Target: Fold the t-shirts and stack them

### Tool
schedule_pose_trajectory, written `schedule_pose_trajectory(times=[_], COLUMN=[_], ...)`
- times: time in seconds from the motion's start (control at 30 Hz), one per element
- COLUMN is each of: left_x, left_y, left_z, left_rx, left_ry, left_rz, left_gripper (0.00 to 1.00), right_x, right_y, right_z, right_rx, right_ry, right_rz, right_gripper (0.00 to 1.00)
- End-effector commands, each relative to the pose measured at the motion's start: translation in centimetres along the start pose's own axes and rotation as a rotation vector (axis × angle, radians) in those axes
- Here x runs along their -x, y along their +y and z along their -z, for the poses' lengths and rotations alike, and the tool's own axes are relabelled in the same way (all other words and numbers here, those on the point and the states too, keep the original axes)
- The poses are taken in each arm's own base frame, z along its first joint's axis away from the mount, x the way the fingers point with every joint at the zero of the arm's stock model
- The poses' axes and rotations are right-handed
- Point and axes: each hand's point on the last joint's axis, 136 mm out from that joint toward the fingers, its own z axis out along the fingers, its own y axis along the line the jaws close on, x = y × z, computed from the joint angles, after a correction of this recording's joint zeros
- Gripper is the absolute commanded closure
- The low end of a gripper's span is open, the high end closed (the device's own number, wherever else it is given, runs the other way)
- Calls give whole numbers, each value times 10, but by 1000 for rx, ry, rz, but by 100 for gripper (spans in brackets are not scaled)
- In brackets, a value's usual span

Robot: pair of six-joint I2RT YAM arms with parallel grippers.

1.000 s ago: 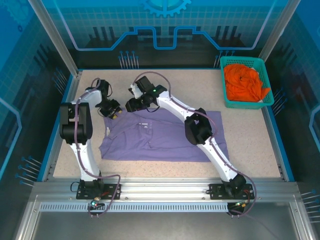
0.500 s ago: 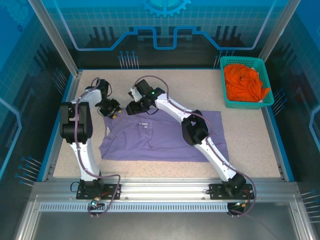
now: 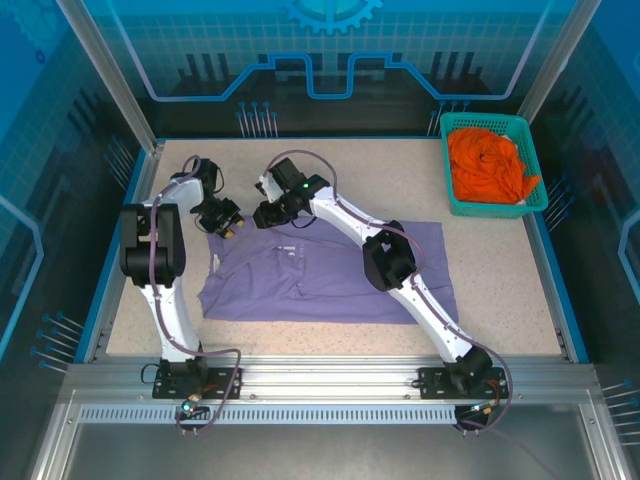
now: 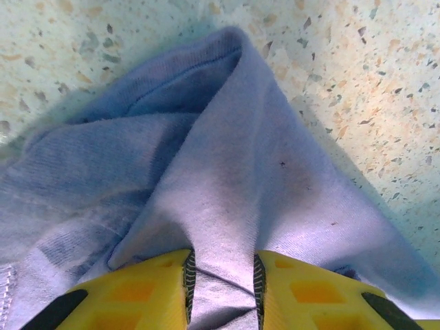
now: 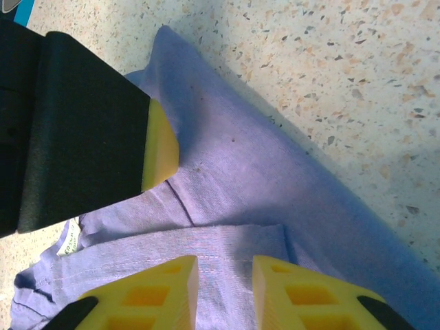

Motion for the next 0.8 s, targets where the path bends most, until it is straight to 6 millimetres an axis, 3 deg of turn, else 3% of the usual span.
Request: schedule_pose_trajectory(times=[0.0,0.1,0.2,0.33,0.77], left_x=[2,3,2,2,2], left_y=[-2,-2,-2,-3,-4], left_z=[2,3,4,4,3], left_rx=[-6,-7,-8,-11,-14], left_ry=[22,21,23,24,27], left_rz=[0,-1,0,-1,0], left_gripper=[69,68,68,67,67], right_x=[-4,-4,-4,-1,-13], right_y=[11,8,0,-5,6], right_z=[-5,-6,-4,-3,-15], right_rx=[24,5,-45,-75,-28], right_ry=[13,14,9,-5,33], right_rz=[25,28,29,30,38], right_gripper=[74,72,61,56,65])
